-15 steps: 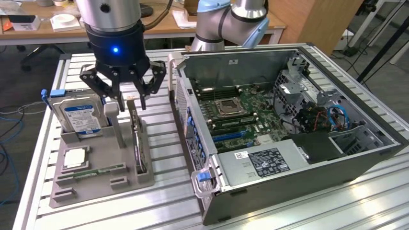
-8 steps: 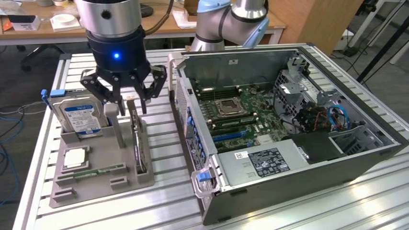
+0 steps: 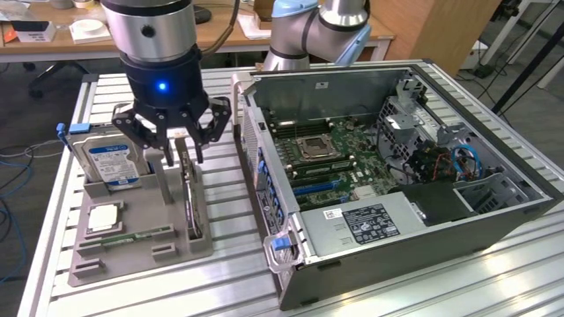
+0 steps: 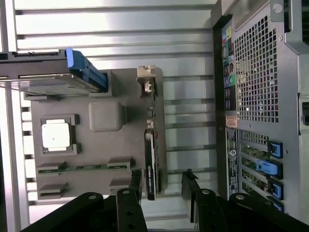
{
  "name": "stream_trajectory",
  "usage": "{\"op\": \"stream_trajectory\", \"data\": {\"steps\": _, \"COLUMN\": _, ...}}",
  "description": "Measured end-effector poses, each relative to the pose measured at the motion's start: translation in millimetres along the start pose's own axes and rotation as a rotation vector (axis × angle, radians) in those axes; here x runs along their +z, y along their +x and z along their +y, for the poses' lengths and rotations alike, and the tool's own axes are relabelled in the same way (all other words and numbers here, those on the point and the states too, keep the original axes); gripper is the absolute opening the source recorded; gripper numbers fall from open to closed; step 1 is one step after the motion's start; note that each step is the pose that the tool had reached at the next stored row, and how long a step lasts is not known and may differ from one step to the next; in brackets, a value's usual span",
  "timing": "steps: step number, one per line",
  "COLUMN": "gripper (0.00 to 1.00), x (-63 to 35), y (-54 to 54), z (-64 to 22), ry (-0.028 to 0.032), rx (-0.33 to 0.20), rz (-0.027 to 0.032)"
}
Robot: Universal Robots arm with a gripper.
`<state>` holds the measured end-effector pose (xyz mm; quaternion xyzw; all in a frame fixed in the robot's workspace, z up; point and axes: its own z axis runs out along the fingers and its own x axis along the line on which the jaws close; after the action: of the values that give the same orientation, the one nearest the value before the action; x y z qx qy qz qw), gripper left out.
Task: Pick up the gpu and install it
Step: 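Pick up the gpu and move the gpu toward the slot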
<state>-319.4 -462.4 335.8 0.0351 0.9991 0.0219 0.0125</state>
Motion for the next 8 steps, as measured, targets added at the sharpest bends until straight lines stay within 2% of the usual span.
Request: {"op": "stream_trajectory", "data": {"steps": 8, "gripper": 0.46, "x": 5.0, "y": -0.3, "z": -5.8, "ry": -0.0002, "rx": -0.005, "rz": 0.0002}}
